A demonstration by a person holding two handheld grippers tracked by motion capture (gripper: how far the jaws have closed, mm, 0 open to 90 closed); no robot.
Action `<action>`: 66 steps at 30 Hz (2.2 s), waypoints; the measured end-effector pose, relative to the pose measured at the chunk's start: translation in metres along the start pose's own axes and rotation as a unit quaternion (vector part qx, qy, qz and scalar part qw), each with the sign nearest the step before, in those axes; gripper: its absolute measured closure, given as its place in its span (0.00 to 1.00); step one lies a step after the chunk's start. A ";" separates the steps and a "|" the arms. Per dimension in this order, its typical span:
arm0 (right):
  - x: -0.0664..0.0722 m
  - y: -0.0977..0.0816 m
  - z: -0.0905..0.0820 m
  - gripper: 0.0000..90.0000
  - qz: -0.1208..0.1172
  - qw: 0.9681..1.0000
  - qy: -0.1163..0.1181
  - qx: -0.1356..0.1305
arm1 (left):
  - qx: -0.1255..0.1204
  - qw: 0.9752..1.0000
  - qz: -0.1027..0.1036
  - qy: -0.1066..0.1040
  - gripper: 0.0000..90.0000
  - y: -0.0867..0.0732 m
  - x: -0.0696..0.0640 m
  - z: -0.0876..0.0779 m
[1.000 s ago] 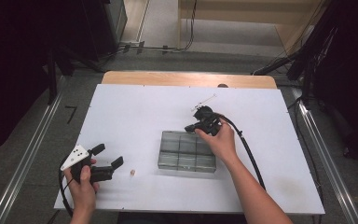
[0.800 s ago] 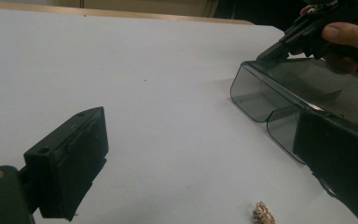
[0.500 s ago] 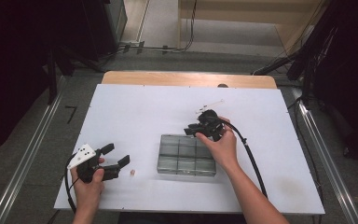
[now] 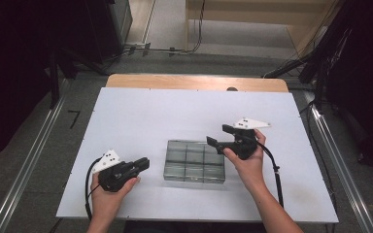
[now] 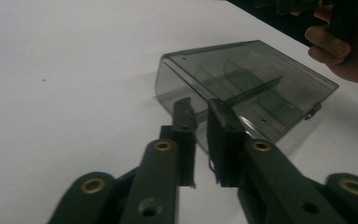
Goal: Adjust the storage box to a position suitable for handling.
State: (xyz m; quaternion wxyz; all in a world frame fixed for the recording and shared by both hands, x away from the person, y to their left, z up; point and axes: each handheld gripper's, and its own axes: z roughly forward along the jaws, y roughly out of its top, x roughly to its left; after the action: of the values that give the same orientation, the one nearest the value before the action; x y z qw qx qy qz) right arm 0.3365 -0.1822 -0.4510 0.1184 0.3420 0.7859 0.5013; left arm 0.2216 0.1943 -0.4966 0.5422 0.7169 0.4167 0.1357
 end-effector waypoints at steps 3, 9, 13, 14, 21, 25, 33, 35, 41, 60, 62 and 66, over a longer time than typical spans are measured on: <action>0.000 -0.014 -0.018 0.09 0.003 1.000 0.028 -0.013 | 0.013 1.000 0.002 0.001 1.00 0.002 -0.003 0.007; 0.004 -0.037 -0.040 0.08 -0.007 0.999 0.021 -0.025 | 0.037 0.999 0.002 -0.001 1.00 0.002 -0.006 0.022; 0.006 -0.045 -0.051 0.08 -0.007 0.999 0.025 -0.024 | 0.049 0.999 0.000 -0.004 1.00 0.002 -0.009 0.030; 0.008 -0.052 -0.058 0.08 -0.008 0.999 0.025 -0.022 | 0.053 0.999 0.001 -0.005 1.00 0.002 -0.010 0.032; 0.009 -0.073 -0.079 0.11 -0.008 1.000 0.023 -0.004 | 0.067 0.998 0.003 -0.012 1.00 0.000 -0.014 0.038; 0.007 -0.081 -0.086 0.21 -0.002 0.999 0.035 0.002 | 0.063 0.998 0.001 -0.016 1.00 -0.001 -0.014 0.037; 0.010 -0.094 -0.085 0.61 -0.012 0.999 0.014 0.033 | 0.054 0.998 -0.003 -0.032 1.00 -0.003 -0.015 0.035; 0.006 -0.096 -0.081 0.83 -0.006 0.999 0.026 0.040 | 0.053 0.998 -0.003 -0.034 1.00 -0.004 -0.016 0.034; 0.005 -0.101 -0.073 0.98 -0.021 0.996 0.061 0.060 | 0.051 0.998 -0.005 -0.037 1.00 -0.006 -0.017 0.033; 0.002 -0.102 -0.072 0.98 -0.031 0.994 0.067 0.075 | 0.051 0.997 -0.008 -0.055 1.00 -0.006 -0.022 0.040; 0.003 -0.101 -0.070 0.98 -0.035 0.994 0.068 0.076 | 0.051 0.997 -0.007 -0.055 1.00 -0.006 -0.022 0.040; 0.004 -0.099 -0.068 0.98 -0.038 0.994 0.069 0.076 | 0.051 0.997 -0.007 -0.055 1.00 -0.006 -0.022 0.040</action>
State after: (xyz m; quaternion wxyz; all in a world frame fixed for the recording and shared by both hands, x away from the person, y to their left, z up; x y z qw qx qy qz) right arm 0.2563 -0.2542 -0.5046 0.0568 0.2844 0.8407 0.4573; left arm 0.2310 0.1513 -0.5116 0.5283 0.7470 0.3972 0.0708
